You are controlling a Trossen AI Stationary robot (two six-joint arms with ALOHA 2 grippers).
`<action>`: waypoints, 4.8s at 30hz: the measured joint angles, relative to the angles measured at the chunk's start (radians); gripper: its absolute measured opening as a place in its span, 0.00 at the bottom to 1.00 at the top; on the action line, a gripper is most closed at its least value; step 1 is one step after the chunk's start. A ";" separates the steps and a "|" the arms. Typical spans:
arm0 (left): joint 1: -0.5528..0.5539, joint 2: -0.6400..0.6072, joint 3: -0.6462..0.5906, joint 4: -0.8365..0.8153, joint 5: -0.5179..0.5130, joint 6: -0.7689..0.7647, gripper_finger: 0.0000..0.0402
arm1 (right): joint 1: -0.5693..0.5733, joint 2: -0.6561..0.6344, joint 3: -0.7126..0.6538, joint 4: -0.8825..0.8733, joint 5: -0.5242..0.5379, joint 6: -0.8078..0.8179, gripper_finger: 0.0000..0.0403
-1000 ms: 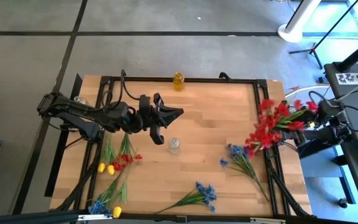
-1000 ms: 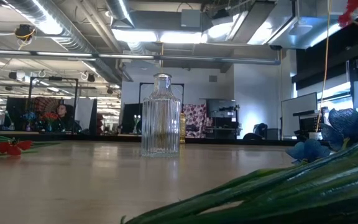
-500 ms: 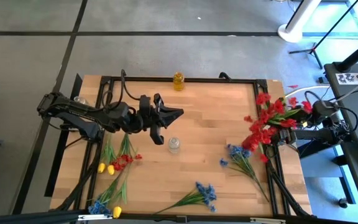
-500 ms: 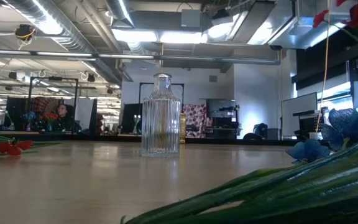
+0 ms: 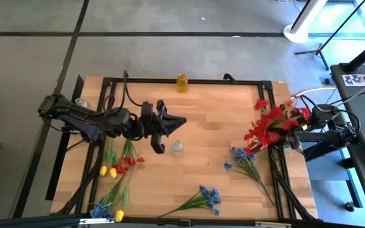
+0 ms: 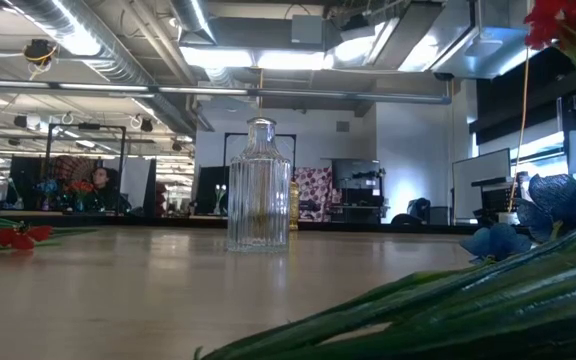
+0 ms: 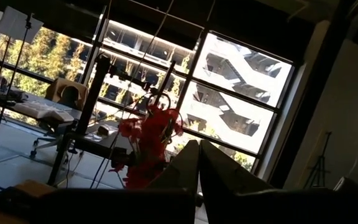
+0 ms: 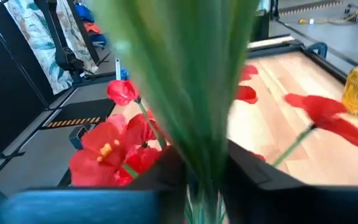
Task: Sort flowers into vase by color
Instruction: Put the top red flowers into the red vase, then put the red flowers into the red vase
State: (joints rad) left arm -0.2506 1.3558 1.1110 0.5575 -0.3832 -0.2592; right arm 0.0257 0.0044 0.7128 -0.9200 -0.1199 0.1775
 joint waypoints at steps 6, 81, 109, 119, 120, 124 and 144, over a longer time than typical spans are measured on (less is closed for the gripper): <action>-0.001 0.000 0.000 0.000 0.000 0.000 0.02 | 0.000 0.041 0.080 -0.122 -0.044 0.012 0.49; -0.019 -0.157 0.001 -0.502 0.047 -0.284 0.02 | 0.000 0.391 0.142 -0.636 -0.188 0.361 0.56; -0.002 -0.157 0.001 -0.637 -0.201 -0.354 0.02 | 0.000 0.403 0.525 -0.649 0.402 0.500 0.56; 0.053 -0.125 0.000 -1.382 -0.004 -0.957 0.04 | 0.000 0.406 0.670 -0.482 0.571 0.471 0.56; 0.042 -0.109 0.000 -1.427 0.050 -0.993 0.06 | 0.000 0.406 0.671 -0.473 0.575 0.464 0.56; -0.012 -0.024 0.000 -1.577 0.176 -1.143 0.14 | 0.000 0.406 0.669 -0.468 0.621 0.431 0.56; 0.408 0.063 -0.390 -1.548 0.401 -1.255 0.28 | 0.000 0.406 0.666 -0.466 0.541 0.478 0.56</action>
State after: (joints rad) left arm 0.1578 1.4193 0.7214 -0.9906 0.0180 -1.5144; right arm 0.0257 0.4104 1.3792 -1.3857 0.4210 0.6555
